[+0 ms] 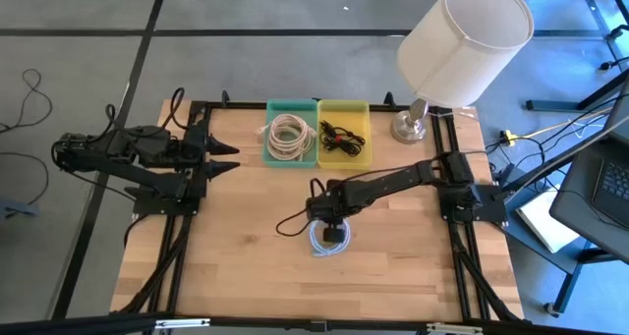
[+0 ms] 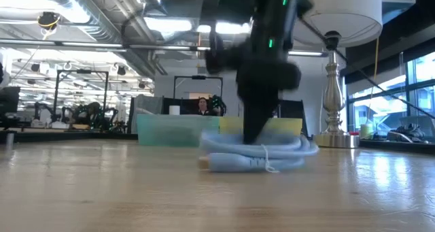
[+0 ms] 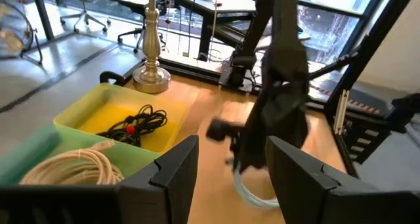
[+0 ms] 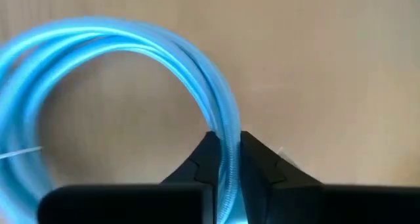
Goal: Pick & Place USB Port
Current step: Put the blue HDMI cable into the green bin
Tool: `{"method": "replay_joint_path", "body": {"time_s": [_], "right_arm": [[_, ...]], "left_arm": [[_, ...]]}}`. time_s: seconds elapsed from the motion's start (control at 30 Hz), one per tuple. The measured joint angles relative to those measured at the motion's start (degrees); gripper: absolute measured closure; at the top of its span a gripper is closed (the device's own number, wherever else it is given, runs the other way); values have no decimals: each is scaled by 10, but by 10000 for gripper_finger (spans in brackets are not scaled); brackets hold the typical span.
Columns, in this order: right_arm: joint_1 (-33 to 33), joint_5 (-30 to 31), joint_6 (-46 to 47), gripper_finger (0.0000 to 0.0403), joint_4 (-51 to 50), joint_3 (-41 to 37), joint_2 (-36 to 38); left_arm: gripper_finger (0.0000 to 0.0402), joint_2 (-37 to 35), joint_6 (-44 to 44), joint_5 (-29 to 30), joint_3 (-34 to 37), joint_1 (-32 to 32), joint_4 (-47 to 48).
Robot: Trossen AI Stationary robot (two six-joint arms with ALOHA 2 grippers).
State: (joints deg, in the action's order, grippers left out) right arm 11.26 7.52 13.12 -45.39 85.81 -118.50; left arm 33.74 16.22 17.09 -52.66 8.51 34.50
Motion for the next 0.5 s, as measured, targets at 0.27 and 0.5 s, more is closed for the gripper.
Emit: {"method": "replay_joint_path", "body": {"time_s": [0.27,0.5], "right_arm": [[22,218,30,370,-158,127,96],[21,370,-3,370,-211,263,158]], "left_arm": [[229,29,83,-40,0,0,-13],[229,91,34,-137,0,-8,-196]]}}
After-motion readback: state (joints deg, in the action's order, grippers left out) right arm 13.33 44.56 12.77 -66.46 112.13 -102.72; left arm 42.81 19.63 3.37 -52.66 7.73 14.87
